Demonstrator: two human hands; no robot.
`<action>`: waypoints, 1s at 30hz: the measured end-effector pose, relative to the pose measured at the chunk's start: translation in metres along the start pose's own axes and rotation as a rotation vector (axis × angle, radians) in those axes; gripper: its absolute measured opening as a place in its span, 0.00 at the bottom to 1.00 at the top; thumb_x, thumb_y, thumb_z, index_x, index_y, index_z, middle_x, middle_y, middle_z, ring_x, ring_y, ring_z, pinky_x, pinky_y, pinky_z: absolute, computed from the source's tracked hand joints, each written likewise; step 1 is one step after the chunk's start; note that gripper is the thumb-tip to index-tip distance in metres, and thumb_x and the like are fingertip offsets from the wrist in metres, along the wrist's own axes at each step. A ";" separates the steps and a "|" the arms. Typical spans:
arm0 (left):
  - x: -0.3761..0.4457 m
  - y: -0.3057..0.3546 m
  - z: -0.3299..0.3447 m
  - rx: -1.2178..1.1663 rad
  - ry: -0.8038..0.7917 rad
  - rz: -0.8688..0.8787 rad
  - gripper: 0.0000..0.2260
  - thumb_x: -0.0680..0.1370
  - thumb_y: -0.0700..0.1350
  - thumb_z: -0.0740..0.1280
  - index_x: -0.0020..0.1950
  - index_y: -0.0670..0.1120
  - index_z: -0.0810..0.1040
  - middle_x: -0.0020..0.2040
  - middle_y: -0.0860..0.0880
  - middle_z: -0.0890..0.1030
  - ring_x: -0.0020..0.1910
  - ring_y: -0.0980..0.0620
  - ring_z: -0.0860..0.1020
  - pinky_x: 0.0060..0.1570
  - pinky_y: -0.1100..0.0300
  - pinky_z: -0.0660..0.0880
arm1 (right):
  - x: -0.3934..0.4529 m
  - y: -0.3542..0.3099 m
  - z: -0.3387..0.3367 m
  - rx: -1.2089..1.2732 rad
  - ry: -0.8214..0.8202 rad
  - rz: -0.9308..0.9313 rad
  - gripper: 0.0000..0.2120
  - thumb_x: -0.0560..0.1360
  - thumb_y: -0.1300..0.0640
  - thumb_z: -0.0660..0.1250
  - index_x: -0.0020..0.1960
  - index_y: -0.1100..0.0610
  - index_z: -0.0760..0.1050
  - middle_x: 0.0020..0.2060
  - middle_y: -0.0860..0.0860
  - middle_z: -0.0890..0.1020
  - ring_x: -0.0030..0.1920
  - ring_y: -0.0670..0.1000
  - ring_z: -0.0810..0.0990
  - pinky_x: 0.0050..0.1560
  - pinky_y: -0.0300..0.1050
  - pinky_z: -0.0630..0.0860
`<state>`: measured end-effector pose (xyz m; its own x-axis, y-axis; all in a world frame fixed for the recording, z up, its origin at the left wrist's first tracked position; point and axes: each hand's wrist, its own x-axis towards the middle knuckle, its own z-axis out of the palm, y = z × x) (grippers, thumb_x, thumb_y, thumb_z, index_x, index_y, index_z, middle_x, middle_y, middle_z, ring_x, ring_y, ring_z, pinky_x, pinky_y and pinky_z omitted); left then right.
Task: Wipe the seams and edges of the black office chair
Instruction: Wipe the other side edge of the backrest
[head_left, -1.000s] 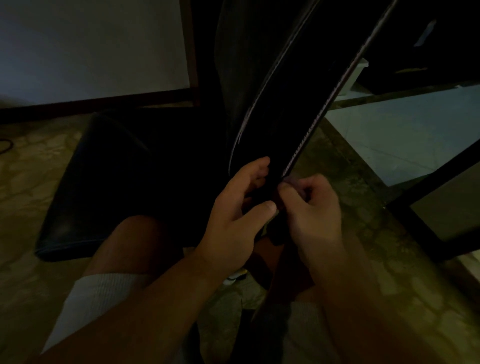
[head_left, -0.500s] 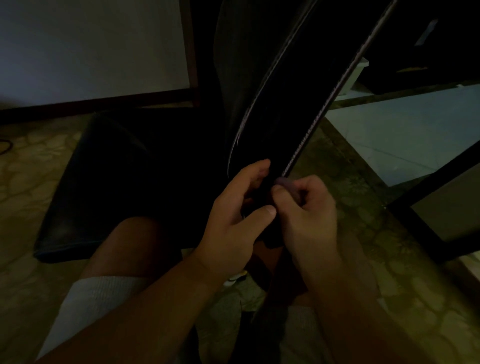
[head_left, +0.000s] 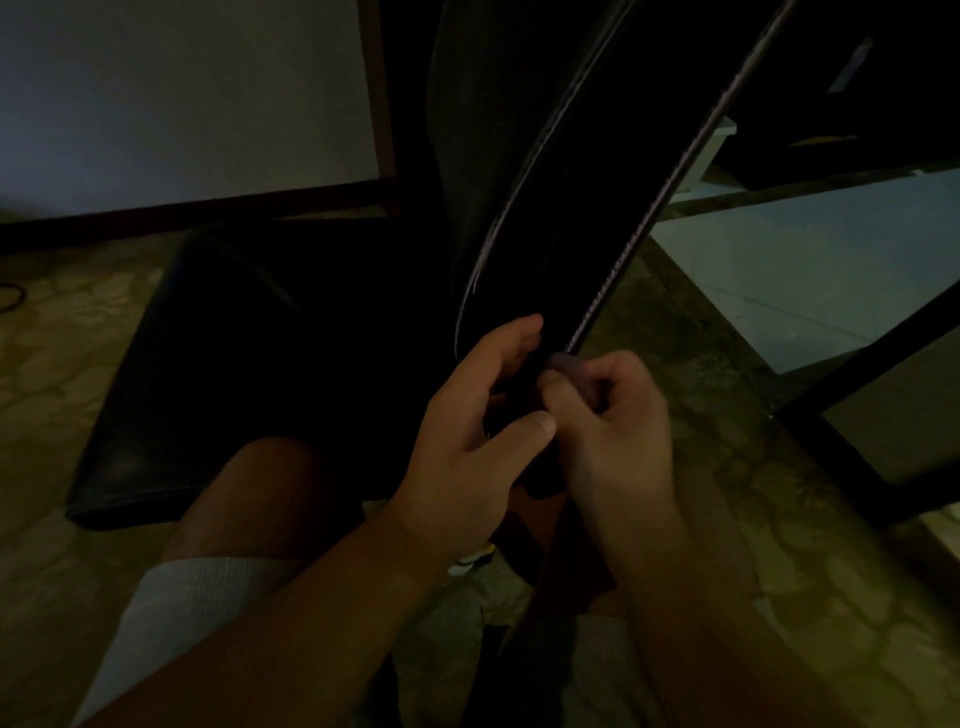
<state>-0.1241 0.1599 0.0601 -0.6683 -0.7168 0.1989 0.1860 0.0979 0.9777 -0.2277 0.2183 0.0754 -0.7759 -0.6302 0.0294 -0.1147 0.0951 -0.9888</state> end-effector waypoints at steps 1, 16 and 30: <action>0.000 0.000 0.001 -0.002 -0.004 0.000 0.29 0.74 0.50 0.65 0.76 0.50 0.67 0.73 0.51 0.73 0.73 0.55 0.71 0.67 0.62 0.71 | 0.002 0.000 -0.001 0.027 0.076 0.007 0.06 0.75 0.59 0.71 0.43 0.55 0.74 0.33 0.48 0.80 0.33 0.44 0.79 0.32 0.38 0.76; 0.002 0.007 -0.002 -0.002 -0.013 0.001 0.31 0.73 0.49 0.65 0.76 0.50 0.67 0.72 0.52 0.73 0.72 0.56 0.71 0.67 0.61 0.72 | 0.001 -0.008 -0.002 -0.014 0.054 0.005 0.06 0.75 0.58 0.71 0.44 0.56 0.74 0.34 0.49 0.81 0.34 0.50 0.81 0.32 0.44 0.77; 0.006 0.017 -0.005 0.084 -0.009 0.003 0.30 0.71 0.52 0.66 0.74 0.58 0.68 0.71 0.58 0.74 0.72 0.59 0.71 0.69 0.55 0.70 | 0.006 -0.010 -0.004 -0.055 -0.004 0.004 0.06 0.74 0.56 0.71 0.43 0.53 0.74 0.34 0.50 0.81 0.33 0.48 0.80 0.30 0.42 0.76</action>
<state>-0.1218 0.1536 0.0772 -0.6745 -0.7101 0.2019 0.1269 0.1580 0.9793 -0.2335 0.2167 0.0864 -0.7741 -0.6326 0.0245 -0.1456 0.1402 -0.9794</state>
